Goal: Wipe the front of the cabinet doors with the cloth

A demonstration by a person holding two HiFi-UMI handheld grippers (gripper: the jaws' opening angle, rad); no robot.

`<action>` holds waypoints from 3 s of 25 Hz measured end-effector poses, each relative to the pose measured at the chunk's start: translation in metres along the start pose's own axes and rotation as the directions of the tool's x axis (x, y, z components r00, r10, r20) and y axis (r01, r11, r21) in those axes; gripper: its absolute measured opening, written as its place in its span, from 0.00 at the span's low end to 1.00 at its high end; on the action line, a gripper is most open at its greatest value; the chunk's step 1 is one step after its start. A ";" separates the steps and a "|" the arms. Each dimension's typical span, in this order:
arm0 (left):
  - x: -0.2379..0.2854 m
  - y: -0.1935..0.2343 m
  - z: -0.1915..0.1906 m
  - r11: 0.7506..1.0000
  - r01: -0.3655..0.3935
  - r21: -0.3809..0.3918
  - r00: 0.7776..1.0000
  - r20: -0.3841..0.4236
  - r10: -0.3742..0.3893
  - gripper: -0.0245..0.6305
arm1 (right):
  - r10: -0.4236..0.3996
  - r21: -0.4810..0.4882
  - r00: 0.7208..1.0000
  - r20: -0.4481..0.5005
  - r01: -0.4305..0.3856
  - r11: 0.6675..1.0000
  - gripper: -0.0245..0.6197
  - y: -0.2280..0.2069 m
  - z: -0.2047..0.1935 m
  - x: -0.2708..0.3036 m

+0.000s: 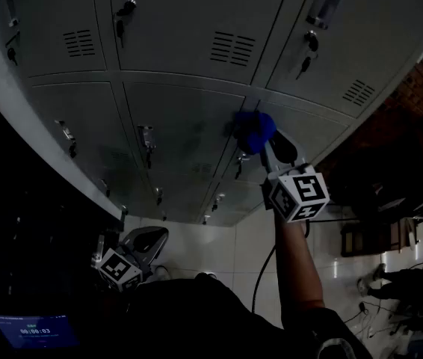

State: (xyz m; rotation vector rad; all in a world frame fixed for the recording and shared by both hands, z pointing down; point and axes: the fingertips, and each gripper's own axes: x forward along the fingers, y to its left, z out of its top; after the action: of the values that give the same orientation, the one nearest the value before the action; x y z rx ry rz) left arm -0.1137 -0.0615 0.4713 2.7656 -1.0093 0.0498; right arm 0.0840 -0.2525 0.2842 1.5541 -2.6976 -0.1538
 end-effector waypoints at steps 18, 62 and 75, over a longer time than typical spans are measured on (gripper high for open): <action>0.028 0.013 -0.008 0.999 0.035 0.025 0.999 -0.015 -0.035 0.04 | -0.056 0.026 0.998 0.008 0.056 0.998 0.15 -0.045 0.007 0.009; 0.045 -0.019 -0.009 0.997 0.071 0.016 0.997 -0.028 -0.071 0.04 | -0.232 0.042 0.972 0.031 0.231 0.972 0.15 -0.103 -0.008 -0.077; -0.004 -0.007 -0.012 1.000 -0.005 -0.004 0.999 -0.036 0.005 0.04 | -0.048 0.044 0.998 -0.031 0.049 0.998 0.15 -0.022 -0.034 0.015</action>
State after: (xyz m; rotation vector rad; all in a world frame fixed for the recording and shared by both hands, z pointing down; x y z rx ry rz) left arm -0.1123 -0.0515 0.4815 2.7483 -1.0066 0.0980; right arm 0.0977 -0.2793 0.3156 1.6211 -2.6599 -0.0704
